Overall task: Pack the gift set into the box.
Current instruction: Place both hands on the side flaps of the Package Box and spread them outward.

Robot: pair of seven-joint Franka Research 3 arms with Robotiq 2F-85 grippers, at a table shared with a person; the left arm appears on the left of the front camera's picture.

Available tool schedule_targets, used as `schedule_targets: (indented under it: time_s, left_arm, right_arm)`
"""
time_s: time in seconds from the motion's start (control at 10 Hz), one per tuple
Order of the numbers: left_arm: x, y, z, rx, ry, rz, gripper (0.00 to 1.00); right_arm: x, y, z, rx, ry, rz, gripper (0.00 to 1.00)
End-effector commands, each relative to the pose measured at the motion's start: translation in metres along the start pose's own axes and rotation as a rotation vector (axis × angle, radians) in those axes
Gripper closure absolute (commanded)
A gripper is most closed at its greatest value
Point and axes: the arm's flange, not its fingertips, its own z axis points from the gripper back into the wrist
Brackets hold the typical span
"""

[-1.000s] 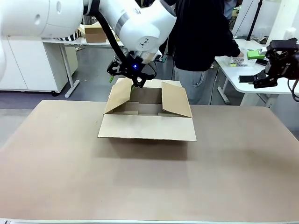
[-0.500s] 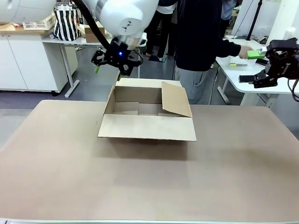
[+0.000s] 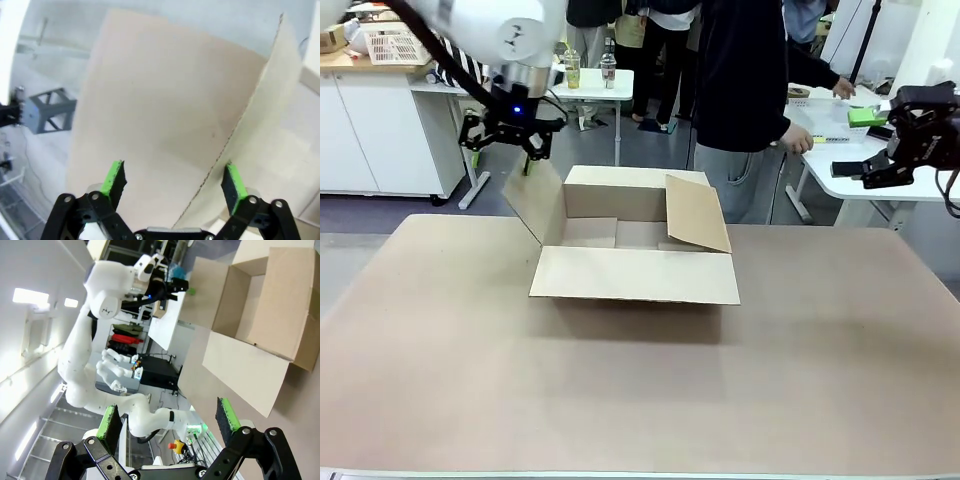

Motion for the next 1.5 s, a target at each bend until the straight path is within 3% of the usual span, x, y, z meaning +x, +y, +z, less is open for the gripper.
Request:
schedule_targets:
  time_s: [0.0,0.1,0.4,0.7,0.9,1.0,1.4]
  left_arm:
    - [-0.011,0.032,-0.03,-0.141,0.065,-0.076,0.0]
    - [-0.008,0.041,-0.053,-0.21,0.099,-0.155,0.0]
    - [-0.004,0.073,-0.092,-0.417,0.16,-0.203,0.0]
    - [-0.005,0.098,-0.11,-0.755,0.144,-0.378,0.0]
    - [0.0,0.099,-0.122,-0.945,0.267,-0.442,0.0]
    - [0.004,0.087,-0.106,-0.739,0.115,-0.34,0.0]
    - [0.004,0.087,-0.106,-0.739,0.115,-0.34,0.0]
  right_arm:
    - [0.001,0.0,-0.001,0.017,-0.009,0.027,0.0]
    - [0.001,0.0,-0.001,0.017,-0.009,0.027,0.0]
    - [0.001,0.0,-0.001,0.017,-0.009,0.027,0.0]
    - [0.001,0.0,-0.001,0.017,-0.009,0.027,0.0]
    - [0.001,0.0,-0.001,0.017,-0.009,0.027,0.0]
    - [0.001,0.0,-0.001,0.017,-0.009,0.027,0.0]
    - [0.001,0.0,-0.001,0.017,-0.009,0.027,0.0]
